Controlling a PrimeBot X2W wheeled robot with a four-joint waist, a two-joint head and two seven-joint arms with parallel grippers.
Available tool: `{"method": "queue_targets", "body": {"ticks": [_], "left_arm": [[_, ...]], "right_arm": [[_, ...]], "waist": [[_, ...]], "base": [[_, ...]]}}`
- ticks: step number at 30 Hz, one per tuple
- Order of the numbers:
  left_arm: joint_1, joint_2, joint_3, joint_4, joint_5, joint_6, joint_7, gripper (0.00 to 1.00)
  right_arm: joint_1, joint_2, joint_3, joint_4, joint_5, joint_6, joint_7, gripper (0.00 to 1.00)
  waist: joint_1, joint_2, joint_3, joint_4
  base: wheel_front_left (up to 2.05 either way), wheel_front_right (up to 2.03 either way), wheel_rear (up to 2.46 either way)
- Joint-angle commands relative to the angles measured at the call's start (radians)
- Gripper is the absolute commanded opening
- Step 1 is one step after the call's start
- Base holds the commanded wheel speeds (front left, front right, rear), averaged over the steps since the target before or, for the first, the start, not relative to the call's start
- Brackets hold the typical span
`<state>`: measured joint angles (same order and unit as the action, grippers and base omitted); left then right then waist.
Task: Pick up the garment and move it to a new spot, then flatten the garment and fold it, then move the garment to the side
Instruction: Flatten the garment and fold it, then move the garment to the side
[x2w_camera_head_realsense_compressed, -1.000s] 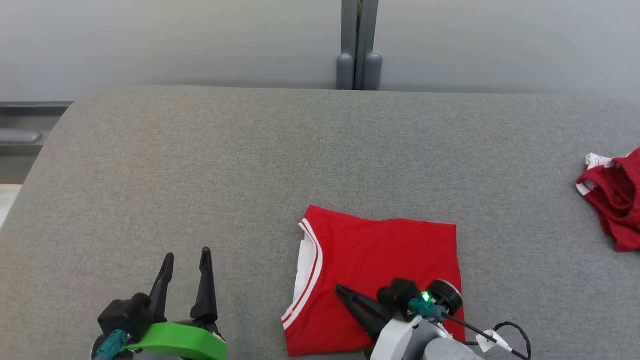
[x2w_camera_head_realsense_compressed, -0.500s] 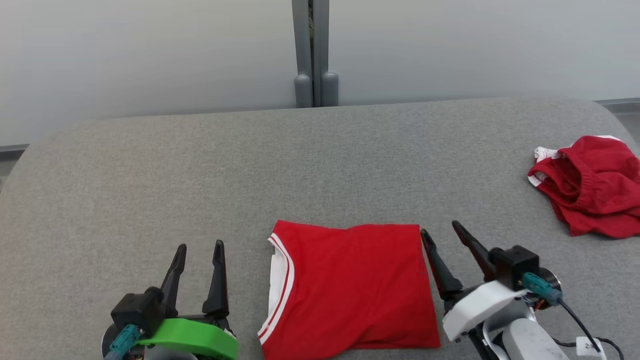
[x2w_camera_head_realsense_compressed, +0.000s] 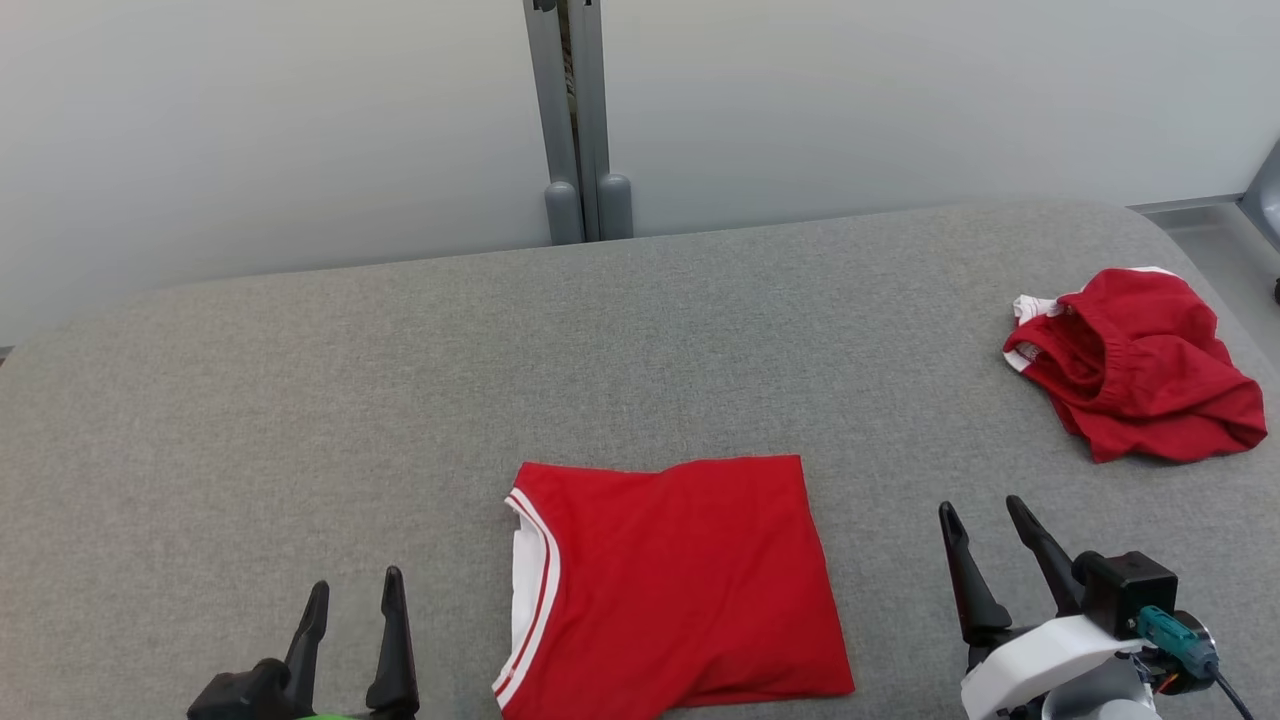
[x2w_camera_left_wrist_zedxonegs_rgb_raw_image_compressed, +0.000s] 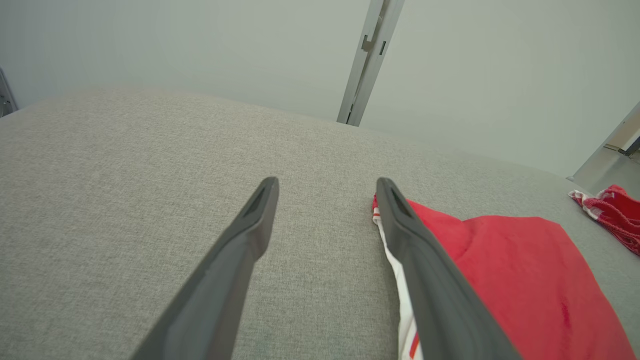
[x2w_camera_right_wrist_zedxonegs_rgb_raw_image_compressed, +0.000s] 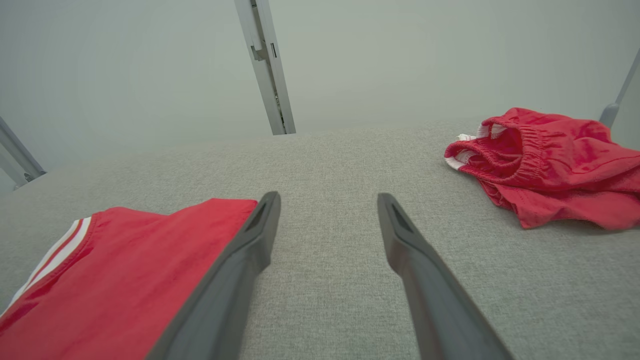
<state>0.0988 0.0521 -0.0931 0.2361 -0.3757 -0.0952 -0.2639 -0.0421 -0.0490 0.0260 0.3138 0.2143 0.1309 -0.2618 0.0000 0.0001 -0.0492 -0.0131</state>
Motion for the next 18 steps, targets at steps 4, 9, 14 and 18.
{"method": "queue_targets", "body": {"ticks": [4,9,14,18], "left_arm": [[0.027,-0.001,0.009,-0.002,0.014,-0.001,0.0,1.0],[0.025,-0.001,0.0,0.002,0.018,-0.006,0.0,1.0],[0.022,-0.001,-0.008,0.002,0.02,-0.008,0.0,1.0],[0.022,-0.001,-0.009,0.003,0.024,-0.009,0.0,1.0]], "right_arm": [[0.019,-0.003,-0.007,-0.009,-0.001,-0.001,-0.004,1.0],[0.013,-0.003,-0.01,-0.012,-0.011,-0.001,-0.004,1.0],[0.01,-0.003,-0.011,-0.013,-0.011,-0.001,-0.004,1.0],[0.009,-0.003,-0.008,-0.013,-0.005,-0.001,-0.004,1.0]], "waist": [[0.0,-0.0001,0.001,0.004],[0.0,-0.0001,-0.003,0.01],[0.0,-0.0001,-0.007,0.013],[0.0,-0.0001,-0.008,0.016]], "base": [[0.0,0.0,0.0],[0.0,0.0,0.0],[0.0,0.0,0.0],[0.0,0.0,0.0]]}}
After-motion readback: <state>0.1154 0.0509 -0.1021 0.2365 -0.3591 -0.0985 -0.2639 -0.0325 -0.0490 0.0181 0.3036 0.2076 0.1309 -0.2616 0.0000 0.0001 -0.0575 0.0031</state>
